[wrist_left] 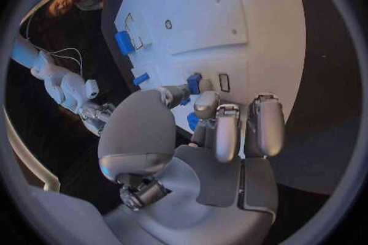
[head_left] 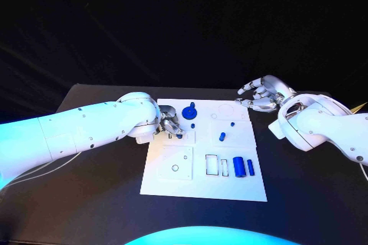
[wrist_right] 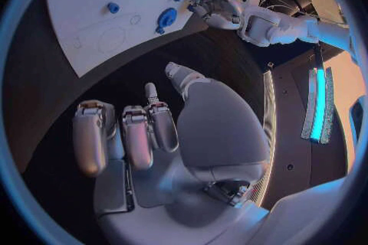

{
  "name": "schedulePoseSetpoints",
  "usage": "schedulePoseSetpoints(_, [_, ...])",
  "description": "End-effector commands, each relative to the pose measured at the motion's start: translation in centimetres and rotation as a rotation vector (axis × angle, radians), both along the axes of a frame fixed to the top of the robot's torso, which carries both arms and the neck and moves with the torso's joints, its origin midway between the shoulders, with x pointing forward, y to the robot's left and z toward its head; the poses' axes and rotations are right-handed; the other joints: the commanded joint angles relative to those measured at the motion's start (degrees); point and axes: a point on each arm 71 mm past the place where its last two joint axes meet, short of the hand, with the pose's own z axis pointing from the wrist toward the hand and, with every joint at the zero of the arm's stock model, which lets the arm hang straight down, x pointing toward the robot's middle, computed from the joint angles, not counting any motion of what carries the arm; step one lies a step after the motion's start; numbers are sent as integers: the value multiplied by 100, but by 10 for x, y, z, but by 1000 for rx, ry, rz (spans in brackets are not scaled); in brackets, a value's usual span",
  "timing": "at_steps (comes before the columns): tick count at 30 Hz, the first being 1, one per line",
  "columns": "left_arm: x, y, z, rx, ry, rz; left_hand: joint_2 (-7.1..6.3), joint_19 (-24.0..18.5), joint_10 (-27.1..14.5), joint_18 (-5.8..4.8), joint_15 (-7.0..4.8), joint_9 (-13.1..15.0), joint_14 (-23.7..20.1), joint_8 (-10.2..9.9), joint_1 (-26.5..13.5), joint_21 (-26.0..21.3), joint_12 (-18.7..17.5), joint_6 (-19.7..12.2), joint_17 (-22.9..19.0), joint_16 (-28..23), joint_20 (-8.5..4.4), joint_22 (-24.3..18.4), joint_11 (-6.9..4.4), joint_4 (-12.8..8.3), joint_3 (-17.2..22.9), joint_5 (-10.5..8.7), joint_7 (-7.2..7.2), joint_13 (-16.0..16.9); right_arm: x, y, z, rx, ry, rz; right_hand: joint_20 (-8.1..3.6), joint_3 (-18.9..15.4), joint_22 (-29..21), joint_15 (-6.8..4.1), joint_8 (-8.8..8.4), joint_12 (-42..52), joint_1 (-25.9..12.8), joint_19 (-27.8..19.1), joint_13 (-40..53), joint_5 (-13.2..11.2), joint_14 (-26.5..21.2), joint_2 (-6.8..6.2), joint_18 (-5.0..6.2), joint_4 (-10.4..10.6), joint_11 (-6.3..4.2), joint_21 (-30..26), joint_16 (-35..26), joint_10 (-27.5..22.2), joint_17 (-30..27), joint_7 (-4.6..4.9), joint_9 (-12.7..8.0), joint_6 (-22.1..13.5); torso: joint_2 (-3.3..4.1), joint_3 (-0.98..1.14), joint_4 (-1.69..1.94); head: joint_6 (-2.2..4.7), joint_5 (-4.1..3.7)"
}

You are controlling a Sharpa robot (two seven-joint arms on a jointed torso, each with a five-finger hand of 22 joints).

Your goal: Assemble the parts on the task board

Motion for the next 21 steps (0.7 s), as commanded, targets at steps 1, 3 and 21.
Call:
schedulePoseSetpoints(1, [-3,-4,-4,12,29,-22,-11,47,44,-75,-43,6,577,-17,-70,24,18,43,1391,29,-11,104,-22,-1040,1054,6,-46,6,-1,2,0,-3,-4,17,19,3,1001,0,27,-24,-51,156,724,17,598,-23,29,27,-1,-38,36,-42,1507,-19,-5,32,4,-1,-2,-9,-6])
schedulePoseSetpoints(3, [-3,-5,-5,12,28,-22,-35,63,75,-79,-53,24,583,-6,-130,29,34,75,1410,38,-21,122,-36,-1034,992,3,-64,28,-1,2,0,-3,-4,17,19,3,1001,0,27,-24,-51,156,724,17,598,-23,29,27,-1,-38,36,-42,1507,-19,-5,32,3,-3,-3,-16,-5])
schedulePoseSetpoints(21, [-2,-4,-6,14,26,-16,-158,86,82,-84,-101,95,580,-85,-527,15,-8,189,1399,29,-79,140,-85,-720,169,-3,-123,11,-1,1,0,0,-6,16,18,16,987,-2,32,-43,-50,144,706,29,598,-33,34,30,-2,-62,36,-59,1507,-20,-7,27,-4,-1,-1,-24,-18])
